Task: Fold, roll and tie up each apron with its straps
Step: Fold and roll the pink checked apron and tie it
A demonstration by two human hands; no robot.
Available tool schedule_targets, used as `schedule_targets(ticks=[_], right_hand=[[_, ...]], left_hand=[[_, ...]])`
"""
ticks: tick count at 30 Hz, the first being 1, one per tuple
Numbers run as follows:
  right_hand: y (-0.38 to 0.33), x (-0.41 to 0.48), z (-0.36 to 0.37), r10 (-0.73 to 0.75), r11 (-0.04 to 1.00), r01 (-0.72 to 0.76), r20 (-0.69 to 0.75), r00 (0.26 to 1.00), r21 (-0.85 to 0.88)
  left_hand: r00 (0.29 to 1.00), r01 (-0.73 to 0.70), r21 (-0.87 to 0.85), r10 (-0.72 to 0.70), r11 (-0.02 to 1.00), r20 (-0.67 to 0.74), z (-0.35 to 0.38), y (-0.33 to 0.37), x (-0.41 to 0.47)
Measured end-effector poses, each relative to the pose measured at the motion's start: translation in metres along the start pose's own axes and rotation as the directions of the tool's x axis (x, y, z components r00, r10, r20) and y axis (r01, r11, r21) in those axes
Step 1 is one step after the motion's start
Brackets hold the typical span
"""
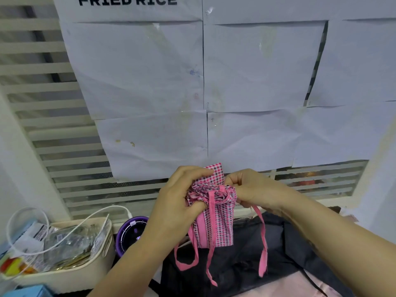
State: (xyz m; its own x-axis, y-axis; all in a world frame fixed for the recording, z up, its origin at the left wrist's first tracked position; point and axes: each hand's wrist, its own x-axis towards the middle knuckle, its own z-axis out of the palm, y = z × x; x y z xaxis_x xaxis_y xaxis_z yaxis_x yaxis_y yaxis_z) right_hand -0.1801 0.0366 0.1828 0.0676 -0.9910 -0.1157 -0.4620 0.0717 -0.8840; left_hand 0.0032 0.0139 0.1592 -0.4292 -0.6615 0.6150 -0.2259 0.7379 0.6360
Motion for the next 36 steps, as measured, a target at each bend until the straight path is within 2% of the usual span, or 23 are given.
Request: schedule_targets(ticks=[4, 7, 9, 11, 12, 14, 16, 18, 20, 21, 23, 25, 28, 33, 36], right_hand=[[0.001, 0.003, 0.002, -0.104, 0.974, 0.079, -0.110, 0.988, -0.214], [0.000, -0.001, 0.012, -0.311, 0.922, 0.219, -0.278, 0.909, -0.319], [0.002, -0.003, 0.022, -0.438, 0.893, 0.356, -0.348, 0.829, -0.277], [0.005, -0.004, 0.026, -0.496, 0.868, 0.452, -0.340, 0.799, -0.205], [0.007, -0.003, 0.026, -0.490, 0.871, 0.471, -0.317, 0.812, -0.141], [0.012, -0.002, 0.019, -0.399, 0.908, 0.418, -0.242, 0.884, 0.032], [0.019, -0.003, 0.006, -0.241, 0.964, 0.244, -0.038, 0.970, 0.104], [0.028, -0.003, -0.008, -0.086, 0.996, 0.083, 0.235, 0.968, 0.025], [0.032, -0.004, -0.021, -0.052, 0.989, 0.097, 0.344, 0.937, -0.116], [0.029, -0.005, -0.025, -0.074, 0.984, 0.121, 0.324, 0.943, -0.130], [0.010, -0.007, -0.025, -0.135, 0.989, 0.142, 0.182, 0.974, -0.027], [-0.007, -0.006, -0.016, -0.216, 0.976, 0.211, 0.099, 0.971, 0.062], [-0.014, -0.003, 0.006, -0.277, 0.960, 0.273, 0.072, 0.958, 0.055], [-0.009, -0.001, 0.010, -0.282, 0.958, 0.281, 0.019, 0.959, 0.059], [-0.008, 0.005, 0.011, -0.297, 0.954, 0.297, 0.015, 0.955, -0.036]], left_hand=[[0.999, 0.026, -0.075, -0.028, 0.997, -0.025, -0.001, 0.002, 0.000], [0.989, 0.133, -0.293, -0.144, 0.947, -0.019, -0.001, 0.003, 0.004], [0.980, 0.174, -0.418, -0.200, 0.891, -0.018, 0.000, 0.006, 0.008], [0.975, 0.186, -0.465, -0.223, 0.866, -0.025, 0.002, 0.009, 0.011], [0.971, 0.194, -0.483, -0.236, 0.854, -0.027, 0.002, 0.009, 0.012], [0.961, 0.206, -0.519, -0.273, 0.830, -0.054, 0.001, 0.004, 0.014], [0.946, 0.212, -0.532, -0.308, 0.820, -0.098, -0.004, -0.004, 0.015], [0.940, 0.227, -0.518, -0.324, 0.825, -0.105, -0.008, -0.010, 0.016], [0.942, 0.238, -0.507, -0.325, 0.828, -0.089, -0.010, -0.012, 0.016], [0.944, 0.241, -0.500, -0.321, 0.832, -0.080, -0.010, -0.013, 0.016], [0.948, 0.249, -0.484, -0.314, 0.839, -0.057, -0.008, -0.010, 0.018], [0.956, 0.244, -0.481, -0.293, 0.842, -0.027, -0.004, -0.005, 0.019], [0.965, 0.227, -0.490, -0.261, 0.842, -0.001, 0.001, 0.000, 0.022], [0.967, 0.249, -0.457, -0.242, 0.854, 0.077, -0.006, -0.003, 0.026], [0.971, 0.238, -0.370, -0.233, 0.898, 0.060, -0.009, 0.001, 0.027]])
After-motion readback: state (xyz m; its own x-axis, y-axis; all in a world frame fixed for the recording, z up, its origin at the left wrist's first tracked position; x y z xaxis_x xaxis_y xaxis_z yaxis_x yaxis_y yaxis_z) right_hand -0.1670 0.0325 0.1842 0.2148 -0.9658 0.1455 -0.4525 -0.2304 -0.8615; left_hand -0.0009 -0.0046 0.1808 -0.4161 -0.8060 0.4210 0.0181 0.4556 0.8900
